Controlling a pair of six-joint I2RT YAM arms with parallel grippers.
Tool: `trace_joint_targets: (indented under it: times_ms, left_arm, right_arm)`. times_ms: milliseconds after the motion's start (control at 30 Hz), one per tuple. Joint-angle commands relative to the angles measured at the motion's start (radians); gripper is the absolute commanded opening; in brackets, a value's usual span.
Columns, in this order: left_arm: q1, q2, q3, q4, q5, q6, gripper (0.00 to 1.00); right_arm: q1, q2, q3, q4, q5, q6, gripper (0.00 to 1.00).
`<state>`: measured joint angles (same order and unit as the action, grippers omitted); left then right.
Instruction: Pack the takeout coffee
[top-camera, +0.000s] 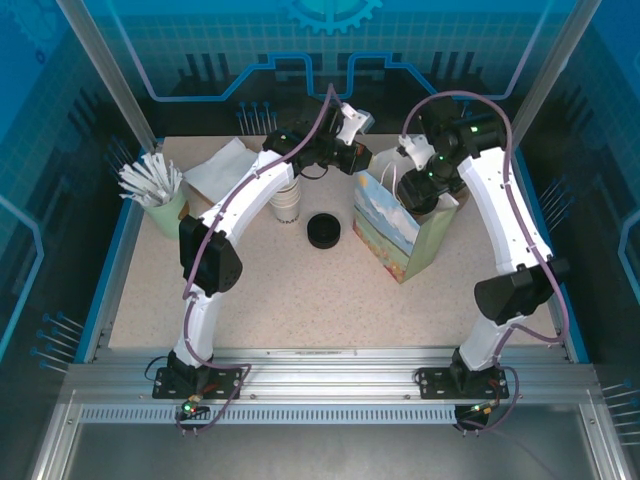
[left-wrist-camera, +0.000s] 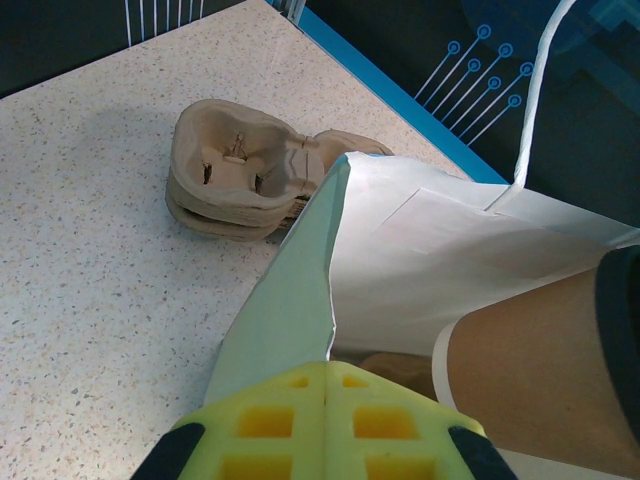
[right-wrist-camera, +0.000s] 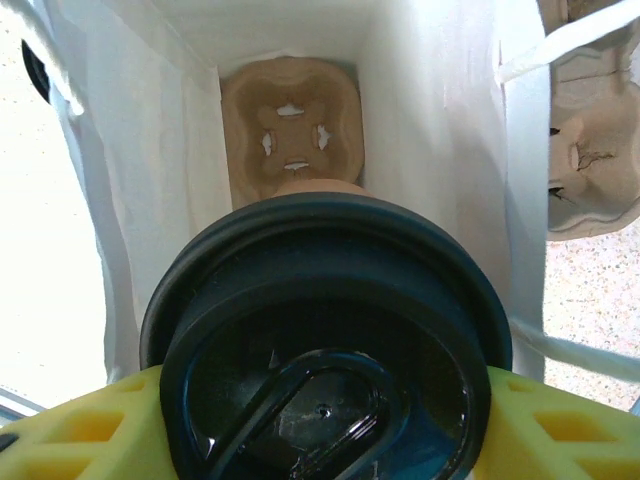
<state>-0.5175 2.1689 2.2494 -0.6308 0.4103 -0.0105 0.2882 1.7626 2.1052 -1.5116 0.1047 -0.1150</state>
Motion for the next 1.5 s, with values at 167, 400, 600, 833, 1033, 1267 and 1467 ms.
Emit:
trace_joint_targets:
  times_ms: [167,400,600,833,1033,1267,1467]
  left_arm:
    - [-0.007,0.015,0.025,-0.032,0.029,0.032,0.0]
    - [-0.006,0.006,0.018,-0.03,0.034,0.037,0.0]
    - [-0.005,0.002,0.013,-0.028,0.036,0.041,0.0]
    - [-0.005,-0.001,0.007,-0.023,0.039,0.049,0.0]
    - [-0.006,-0.003,0.001,-0.022,0.04,0.052,0.0]
    - [-0.005,-0.009,-0.002,-0.02,0.037,0.055,0.0]
    - [-0.004,-0.017,-0.02,-0.012,0.034,0.057,0.0]
  right_arm:
    - [-0.002,0.029,0.011,-0.03,-0.021,-0.025,0.41]
    - [-0.01,0.039,-0.016,-0.025,-0.031,-0.032,0.41]
    - [-0.015,0.055,-0.017,-0.031,-0.046,-0.043,0.41]
    - [-0.032,0.087,-0.017,-0.039,-0.053,-0.069,0.41]
    - [-0.033,0.105,-0.037,-0.03,-0.04,-0.078,0.41]
    - [-0.033,0.104,-0.092,-0.004,-0.036,-0.081,0.41]
    - [-0.032,0.094,-0.141,0.023,-0.04,-0.076,0.41]
